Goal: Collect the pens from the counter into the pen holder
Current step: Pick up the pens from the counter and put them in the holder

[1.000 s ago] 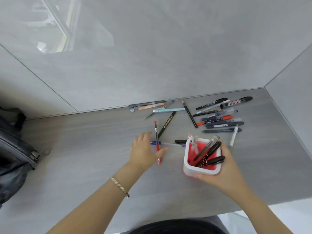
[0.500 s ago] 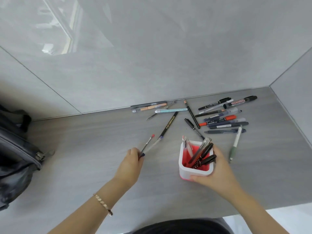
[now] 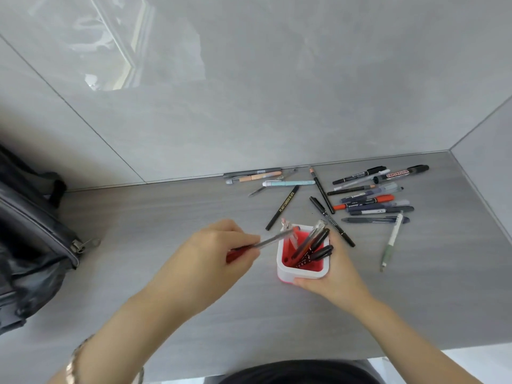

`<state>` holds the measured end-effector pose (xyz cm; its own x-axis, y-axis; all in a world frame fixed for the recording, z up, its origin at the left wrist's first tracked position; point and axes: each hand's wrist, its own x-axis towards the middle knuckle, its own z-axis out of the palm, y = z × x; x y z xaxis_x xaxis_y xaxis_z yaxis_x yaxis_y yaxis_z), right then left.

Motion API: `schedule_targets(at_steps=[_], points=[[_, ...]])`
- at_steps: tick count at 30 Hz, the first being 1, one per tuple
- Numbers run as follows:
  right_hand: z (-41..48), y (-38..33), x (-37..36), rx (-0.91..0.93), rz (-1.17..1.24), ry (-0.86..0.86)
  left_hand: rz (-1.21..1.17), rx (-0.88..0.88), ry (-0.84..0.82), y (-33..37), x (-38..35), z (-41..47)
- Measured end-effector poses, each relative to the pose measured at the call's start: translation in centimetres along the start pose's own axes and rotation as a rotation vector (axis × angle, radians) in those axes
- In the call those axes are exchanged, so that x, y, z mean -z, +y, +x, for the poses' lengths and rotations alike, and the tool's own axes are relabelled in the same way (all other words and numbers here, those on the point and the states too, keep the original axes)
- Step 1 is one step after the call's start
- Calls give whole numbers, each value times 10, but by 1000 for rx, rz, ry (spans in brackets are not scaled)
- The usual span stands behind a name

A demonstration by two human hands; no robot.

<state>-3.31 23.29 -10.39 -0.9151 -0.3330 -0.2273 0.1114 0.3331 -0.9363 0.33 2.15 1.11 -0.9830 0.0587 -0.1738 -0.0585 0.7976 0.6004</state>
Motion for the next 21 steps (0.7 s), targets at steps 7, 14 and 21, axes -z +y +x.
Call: schedule_targets(at_steps=[7,14,21], points=[[3,15,0,-14,-44,-6,70,76,-149,14,-43,56],[2,19,-4,-8,29,46,-270,-93,219,-9,-114,42],[4,25,-8,-40,47,76,-197,-211,140,-12,-137,38]])
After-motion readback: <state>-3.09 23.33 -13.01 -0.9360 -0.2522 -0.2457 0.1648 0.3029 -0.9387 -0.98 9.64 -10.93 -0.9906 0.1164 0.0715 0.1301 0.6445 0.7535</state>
